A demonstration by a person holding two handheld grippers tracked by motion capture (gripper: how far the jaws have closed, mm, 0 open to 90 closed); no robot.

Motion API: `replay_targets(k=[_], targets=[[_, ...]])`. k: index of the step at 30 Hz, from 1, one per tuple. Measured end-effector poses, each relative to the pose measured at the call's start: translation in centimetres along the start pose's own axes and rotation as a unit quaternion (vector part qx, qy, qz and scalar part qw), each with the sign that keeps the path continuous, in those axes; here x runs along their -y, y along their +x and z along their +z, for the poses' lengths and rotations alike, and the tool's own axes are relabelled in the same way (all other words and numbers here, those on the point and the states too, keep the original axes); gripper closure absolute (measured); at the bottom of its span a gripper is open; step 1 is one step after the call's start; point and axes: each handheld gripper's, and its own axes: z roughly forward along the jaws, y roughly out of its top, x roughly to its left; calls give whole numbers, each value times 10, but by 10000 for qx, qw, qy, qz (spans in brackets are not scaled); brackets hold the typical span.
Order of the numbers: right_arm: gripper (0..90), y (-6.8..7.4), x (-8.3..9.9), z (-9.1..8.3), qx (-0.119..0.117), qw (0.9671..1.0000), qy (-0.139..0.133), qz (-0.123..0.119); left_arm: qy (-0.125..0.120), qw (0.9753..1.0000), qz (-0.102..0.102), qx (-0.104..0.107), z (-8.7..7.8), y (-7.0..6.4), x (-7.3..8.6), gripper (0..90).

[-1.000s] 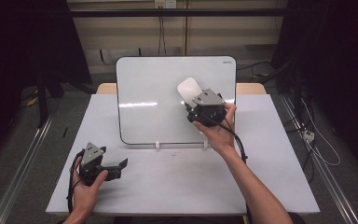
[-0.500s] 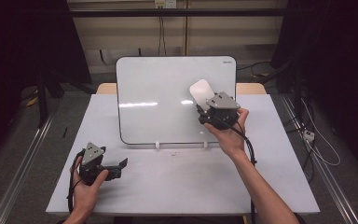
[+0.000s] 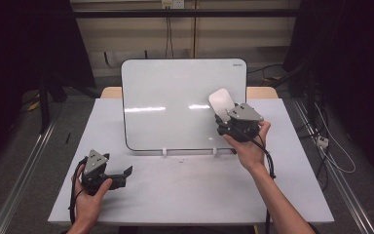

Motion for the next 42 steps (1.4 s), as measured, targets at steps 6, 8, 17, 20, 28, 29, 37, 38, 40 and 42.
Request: replay_targets(k=[6,8,17,20,28,29,37,38,40,42], targets=[[316,-7,8,-6,65,10000,56,13,3,10000,-37,3,0,1,0,59],[316,-9,12,-7,94,9999,89,17,-8,10000,-37,-2,0,1,0,59],[316,-11,24,-13,107,9998,174,14,-27,10000,-36,-5,0,1,0,59],[316,-11,27,-13,106,9997,193,-41,-21,10000,-36,-20,0,1,0,59],[316,-5,41,-12,57,9994,336,-50,-7,10000,-12,-37,0,0,-1,59],[316,-3,43,-12,53,9993,361,-73,-8,10000,-4,-24,0,0,-1,59],[316,1,50,-5,66,9989,444,-114,6,10000,-40,-36,1,1,0,60],[316,1,50,-4,63,9989,454,-101,33,10000,-42,-56,1,1,0,60],[316,2,51,-1,78,9987,480,-135,58,10000,-48,-63,2,1,0,60],[316,2,52,1,78,9987,481,-137,45,9999,-51,-86,2,1,-1,60]])
